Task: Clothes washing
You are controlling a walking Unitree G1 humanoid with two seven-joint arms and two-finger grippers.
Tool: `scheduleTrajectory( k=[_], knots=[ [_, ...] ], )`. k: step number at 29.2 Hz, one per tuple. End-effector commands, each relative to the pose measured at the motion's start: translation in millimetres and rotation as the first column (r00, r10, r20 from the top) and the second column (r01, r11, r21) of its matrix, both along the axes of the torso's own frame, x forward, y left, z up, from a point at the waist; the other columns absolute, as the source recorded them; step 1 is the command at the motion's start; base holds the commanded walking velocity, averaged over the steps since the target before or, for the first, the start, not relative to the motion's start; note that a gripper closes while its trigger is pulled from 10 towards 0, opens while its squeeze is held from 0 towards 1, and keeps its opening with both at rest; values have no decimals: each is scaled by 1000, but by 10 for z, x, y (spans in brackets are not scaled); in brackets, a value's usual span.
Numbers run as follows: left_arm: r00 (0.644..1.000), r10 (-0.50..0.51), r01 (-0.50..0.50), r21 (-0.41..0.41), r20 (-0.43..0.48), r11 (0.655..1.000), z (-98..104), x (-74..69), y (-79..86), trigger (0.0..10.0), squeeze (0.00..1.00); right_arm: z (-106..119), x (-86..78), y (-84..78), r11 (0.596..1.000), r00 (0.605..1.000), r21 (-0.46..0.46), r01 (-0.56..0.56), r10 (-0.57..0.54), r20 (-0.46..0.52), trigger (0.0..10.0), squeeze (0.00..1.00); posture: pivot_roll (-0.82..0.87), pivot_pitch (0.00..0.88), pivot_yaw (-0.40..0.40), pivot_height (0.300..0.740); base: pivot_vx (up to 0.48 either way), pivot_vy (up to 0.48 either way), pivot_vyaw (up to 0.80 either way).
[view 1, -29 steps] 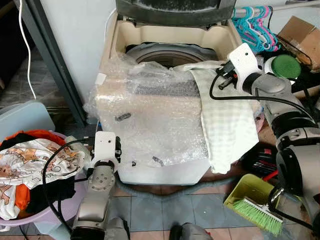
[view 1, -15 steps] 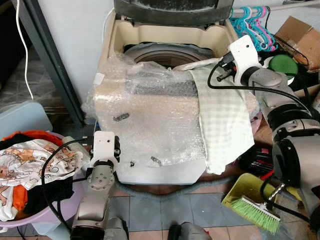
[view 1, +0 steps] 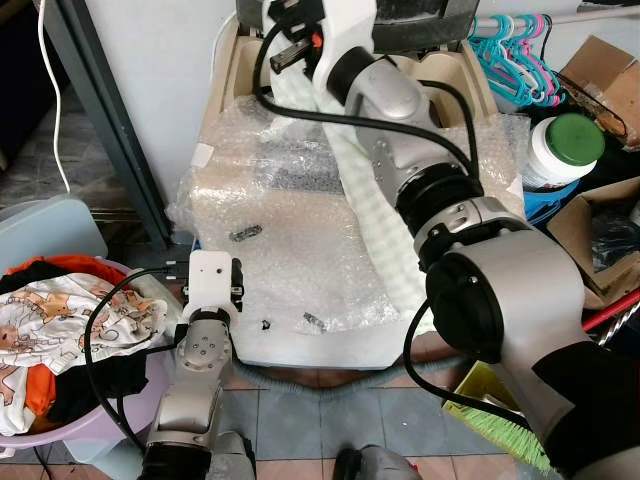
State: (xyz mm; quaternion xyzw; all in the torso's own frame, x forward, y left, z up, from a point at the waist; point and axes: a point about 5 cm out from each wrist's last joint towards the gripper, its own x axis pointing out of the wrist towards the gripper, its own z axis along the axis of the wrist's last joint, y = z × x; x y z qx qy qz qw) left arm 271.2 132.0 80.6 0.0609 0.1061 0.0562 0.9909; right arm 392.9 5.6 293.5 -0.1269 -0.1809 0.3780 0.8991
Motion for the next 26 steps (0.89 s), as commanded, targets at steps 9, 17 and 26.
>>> scheduleTrajectory(
  k=[9,17,26],
  knots=[
    [999,-32,32,0,-11,999,-23,11,-69,10000,0,-569,230,-1090,904,949,-334,267,-307,-72,10000,1000,5,30,-74,740,0,0,0],
    [998,-59,59,2,-13,998,-22,44,-93,10000,0,-564,55,-1807,972,973,-228,52,-101,-209,10000,1000,-28,35,-55,740,0,0,0],
    [997,-71,70,-9,-20,997,-23,61,-101,10000,0,-1083,-444,-1895,953,891,-144,-266,186,-414,10000,1000,-38,46,-52,740,0,0,0]
  ],
)
